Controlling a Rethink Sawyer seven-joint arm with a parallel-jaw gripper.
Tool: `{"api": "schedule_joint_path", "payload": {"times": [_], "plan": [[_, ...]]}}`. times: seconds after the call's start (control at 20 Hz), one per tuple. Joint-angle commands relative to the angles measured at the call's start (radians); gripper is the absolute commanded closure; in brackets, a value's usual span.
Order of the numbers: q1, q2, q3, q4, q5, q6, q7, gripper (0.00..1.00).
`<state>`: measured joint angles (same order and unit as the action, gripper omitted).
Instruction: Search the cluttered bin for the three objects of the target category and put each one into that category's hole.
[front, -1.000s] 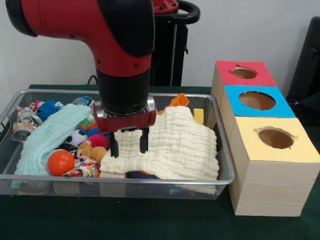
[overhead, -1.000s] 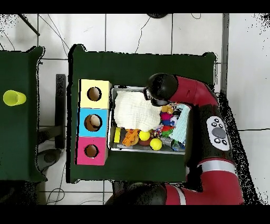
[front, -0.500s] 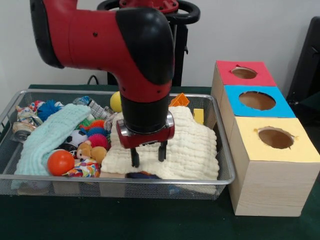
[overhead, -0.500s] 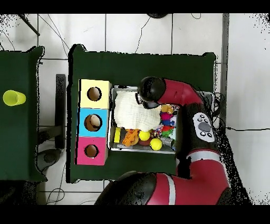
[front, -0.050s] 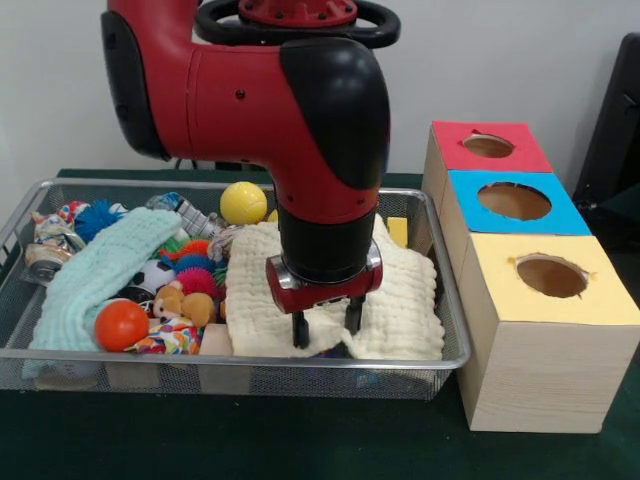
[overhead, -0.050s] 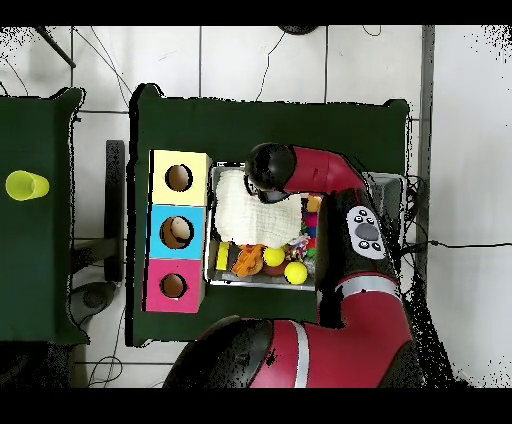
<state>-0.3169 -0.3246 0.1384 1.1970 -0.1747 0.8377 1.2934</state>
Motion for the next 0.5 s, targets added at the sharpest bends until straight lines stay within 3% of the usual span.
{"api": "schedule_joint_path", "payload": {"times": [0.05,0.5], "plan": [[0.002,0.052,0.048,0.011,-0.003,-0.010,0.083,0.00],[0.013,0.095,0.029,-0.015,-0.024,-0.077,0.111,0.00]]}}
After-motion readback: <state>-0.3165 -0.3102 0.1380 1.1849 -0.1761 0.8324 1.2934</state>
